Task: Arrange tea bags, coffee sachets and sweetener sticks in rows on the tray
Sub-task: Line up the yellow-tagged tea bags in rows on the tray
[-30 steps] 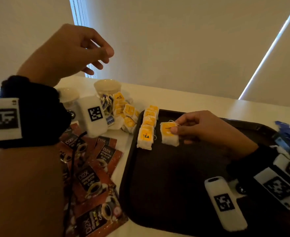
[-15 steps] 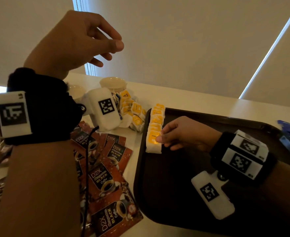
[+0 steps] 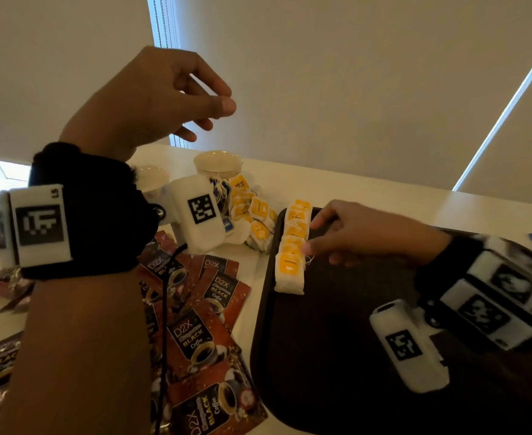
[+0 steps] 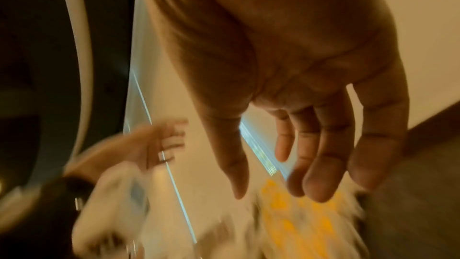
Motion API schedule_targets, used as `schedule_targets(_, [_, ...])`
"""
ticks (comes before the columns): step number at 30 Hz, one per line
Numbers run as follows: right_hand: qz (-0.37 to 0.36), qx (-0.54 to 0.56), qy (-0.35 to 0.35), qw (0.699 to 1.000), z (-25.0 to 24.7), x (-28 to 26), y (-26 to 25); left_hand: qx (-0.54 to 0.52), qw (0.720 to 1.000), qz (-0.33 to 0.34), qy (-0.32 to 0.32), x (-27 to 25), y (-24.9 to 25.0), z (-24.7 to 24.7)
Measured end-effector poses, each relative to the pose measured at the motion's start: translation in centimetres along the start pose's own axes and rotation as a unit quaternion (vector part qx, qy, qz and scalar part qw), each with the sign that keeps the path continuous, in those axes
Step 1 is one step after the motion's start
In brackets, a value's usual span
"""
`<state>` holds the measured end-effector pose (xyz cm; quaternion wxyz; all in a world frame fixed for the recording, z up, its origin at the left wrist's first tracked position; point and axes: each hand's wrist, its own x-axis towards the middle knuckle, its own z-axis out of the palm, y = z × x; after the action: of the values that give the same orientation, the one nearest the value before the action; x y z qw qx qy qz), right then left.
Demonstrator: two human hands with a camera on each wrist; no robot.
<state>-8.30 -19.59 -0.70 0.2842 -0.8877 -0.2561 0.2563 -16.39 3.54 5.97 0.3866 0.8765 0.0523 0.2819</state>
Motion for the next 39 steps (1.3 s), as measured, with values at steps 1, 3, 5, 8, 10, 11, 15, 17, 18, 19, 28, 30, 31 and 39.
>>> schedule_targets(1, [-0.021,0.021,0.019,0.999,-0.9,-0.9,-0.2,0.004,1.0,-0.003,-0.003,0.1,-0.1,0.0])
schedule_targets(3, [-0.07,0.073,0.059,0.993,-3.1,-2.9,-0.1,0.014,1.0,-0.013,-0.011,0.2,-0.5,0.3])
schedule_targets(5, [-0.104,0.118,0.088,0.984,-5.5,-4.4,0.5,0.031,0.999,-0.029,-0.025,0.3,-0.9,0.6])
schedule_targets(8, [-0.131,0.163,0.121,0.97,-9.1,-6.0,2.4,0.069,0.995,-0.047,-0.054,0.5,-1.2,1.4])
schedule_targets(10, [-0.134,0.173,0.152,0.964,-11.0,-6.4,4.1,0.09,0.993,-0.05,-0.063,0.8,-1.2,1.9])
schedule_targets(11, [-0.127,0.184,0.162,0.961,-11.8,-6.4,4.9,0.099,0.992,-0.049,-0.063,1.1,-1.2,2.1])
schedule_targets(15, [-0.107,0.232,0.17,0.952,-14.5,-6.3,8.3,0.141,0.986,-0.06,-0.067,1.4,-1.1,3.1])
schedule_targets(17, [-0.102,0.258,0.174,0.945,-15.4,-6.6,9.2,0.149,0.983,-0.066,-0.089,1.6,-0.9,4.1])
schedule_targets(18, [-0.097,0.268,0.181,0.941,-16.0,-6.8,9.7,0.158,0.979,-0.066,-0.109,1.8,-0.5,4.9])
schedule_targets(19, [-0.1,0.272,0.19,0.938,-16.6,-6.7,10.4,0.177,0.973,-0.066,-0.133,2.2,-0.2,5.9])
schedule_targets(28, [-0.141,0.295,0.183,0.927,-17.2,-7.0,10.8,0.443,0.777,-0.13,-0.429,5.9,-2.4,11.1])
schedule_targets(30, [-0.143,0.297,0.185,0.926,-17.3,-7.1,11.1,0.485,0.746,-0.109,-0.444,6.2,-3.0,11.3])
schedule_targets(31, [-0.138,0.3,0.193,0.924,-17.5,-7.1,11.2,0.51,0.729,-0.096,-0.446,6.2,-3.1,11.4])
schedule_targets(39, [-0.119,0.331,0.215,0.911,-17.3,-6.7,11.3,0.565,0.694,-0.057,-0.442,5.6,-3.2,13.1])
